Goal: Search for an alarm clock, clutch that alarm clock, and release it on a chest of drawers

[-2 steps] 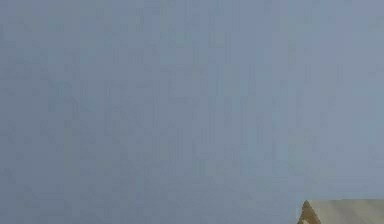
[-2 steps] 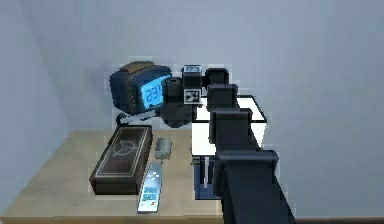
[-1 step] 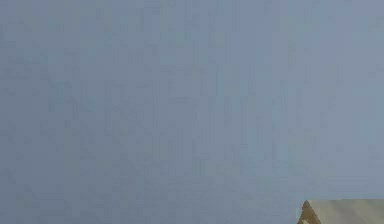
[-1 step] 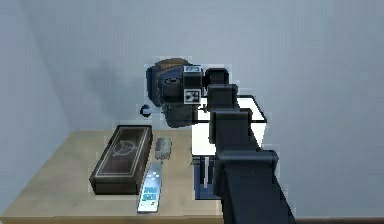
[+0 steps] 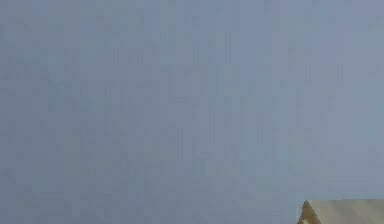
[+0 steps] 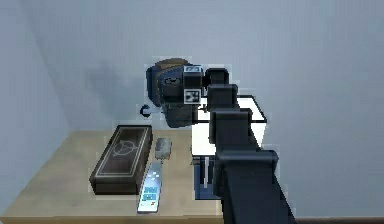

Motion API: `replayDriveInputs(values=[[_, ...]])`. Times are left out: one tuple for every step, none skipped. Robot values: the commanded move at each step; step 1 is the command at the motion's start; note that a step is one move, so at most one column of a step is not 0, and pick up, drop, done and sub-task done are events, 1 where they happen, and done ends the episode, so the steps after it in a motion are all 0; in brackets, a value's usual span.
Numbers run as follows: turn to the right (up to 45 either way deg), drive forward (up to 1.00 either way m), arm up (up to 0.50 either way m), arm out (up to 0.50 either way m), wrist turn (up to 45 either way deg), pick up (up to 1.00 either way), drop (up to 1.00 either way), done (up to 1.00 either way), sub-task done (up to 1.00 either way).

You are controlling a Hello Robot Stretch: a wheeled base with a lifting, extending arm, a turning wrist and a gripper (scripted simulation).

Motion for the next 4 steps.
replayDriveInputs(values=[[0.0,0.0,0.0,0.0,0.0,0.0,1.0,0.0,0.0],[0.0,0.0,0.0,-0.1,0.0,0.0,0.0,0.0,0.0],[0.0,0.0,0.0,0.0,-45.0,0.0,0.0,0.0,0.0],[0.0,0.0,0.0,0.0,-45.0,0.0,0.0,0.0,0.0]])
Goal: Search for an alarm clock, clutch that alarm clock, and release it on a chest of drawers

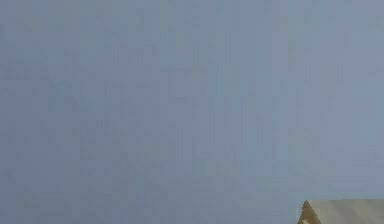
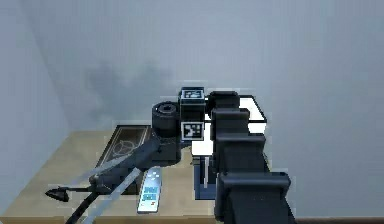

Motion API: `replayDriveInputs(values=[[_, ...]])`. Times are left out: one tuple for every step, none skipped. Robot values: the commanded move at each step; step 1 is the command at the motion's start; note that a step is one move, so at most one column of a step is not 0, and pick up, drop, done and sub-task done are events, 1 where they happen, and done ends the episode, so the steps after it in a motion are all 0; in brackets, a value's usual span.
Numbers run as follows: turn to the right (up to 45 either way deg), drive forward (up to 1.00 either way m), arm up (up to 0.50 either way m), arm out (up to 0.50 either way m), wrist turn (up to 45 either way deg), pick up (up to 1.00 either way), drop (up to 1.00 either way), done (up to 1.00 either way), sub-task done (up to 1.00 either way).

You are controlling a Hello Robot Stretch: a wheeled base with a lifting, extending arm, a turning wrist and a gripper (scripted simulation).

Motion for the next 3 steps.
replayDriveInputs(values=[[0.0,0.0,0.0,0.0,-21.0,0.0,0.0,0.0,0.0],[0.0,0.0,0.0,-0.14,0.0,0.0,0.0,0.0,0.0],[0.0,0.0,0.0,0.26,0.0,0.0,0.0,0.0,0.0]])
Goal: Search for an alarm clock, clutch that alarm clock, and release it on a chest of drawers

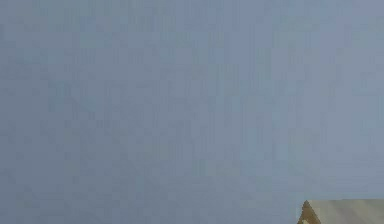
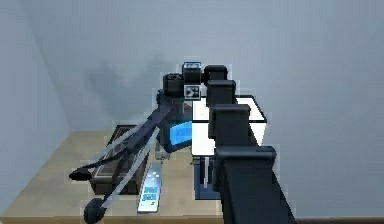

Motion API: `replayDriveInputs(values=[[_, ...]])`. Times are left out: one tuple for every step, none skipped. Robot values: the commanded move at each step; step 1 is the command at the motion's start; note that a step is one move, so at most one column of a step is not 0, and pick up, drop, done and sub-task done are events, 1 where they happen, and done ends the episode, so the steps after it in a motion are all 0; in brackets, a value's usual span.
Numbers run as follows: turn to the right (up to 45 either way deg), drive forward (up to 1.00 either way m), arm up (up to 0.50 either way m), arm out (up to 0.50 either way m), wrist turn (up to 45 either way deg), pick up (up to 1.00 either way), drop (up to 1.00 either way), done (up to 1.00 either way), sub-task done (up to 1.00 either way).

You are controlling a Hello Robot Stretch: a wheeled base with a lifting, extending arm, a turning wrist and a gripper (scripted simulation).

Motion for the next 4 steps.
replayDriveInputs(values=[[0.0,0.0,0.0,0.0,45.0,0.0,0.0,0.0,0.0],[0.0,0.0,0.0,0.0,45.0,0.0,0.0,0.0,0.0],[0.0,0.0,0.0,0.0,21.0,0.0,0.0,0.0,0.0],[0.0,0.0,-0.18,0.0,0.0,0.0,0.0,0.0,0.0]])
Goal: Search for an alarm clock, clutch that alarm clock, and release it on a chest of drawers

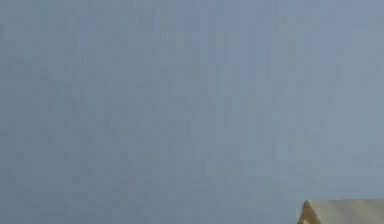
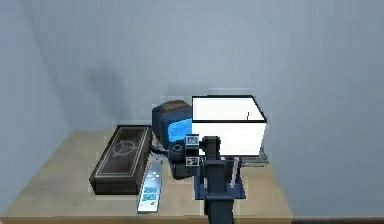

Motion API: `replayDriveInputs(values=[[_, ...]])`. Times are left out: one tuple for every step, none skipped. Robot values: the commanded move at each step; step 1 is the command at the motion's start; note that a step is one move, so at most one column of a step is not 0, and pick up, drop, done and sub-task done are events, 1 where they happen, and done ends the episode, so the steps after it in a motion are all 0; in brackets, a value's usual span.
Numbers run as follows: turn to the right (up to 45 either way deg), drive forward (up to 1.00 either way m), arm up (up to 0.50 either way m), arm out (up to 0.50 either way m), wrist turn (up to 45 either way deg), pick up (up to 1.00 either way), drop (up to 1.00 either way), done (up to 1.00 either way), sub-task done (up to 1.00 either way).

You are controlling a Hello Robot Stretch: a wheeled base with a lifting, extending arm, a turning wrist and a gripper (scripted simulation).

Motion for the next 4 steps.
replayDriveInputs(values=[[0.0,0.0,0.0,0.0,0.0,1.0,0.0,0.0,0.0],[0.0,0.0,0.1,0.0,0.0,0.0,0.0,0.0,0.0],[0.0,0.0,0.08,0.0,0.0,0.0,0.0,0.0,0.0],[0.0,0.0,0.0,0.0,-45.0,0.0,0.0,0.0,0.0]])
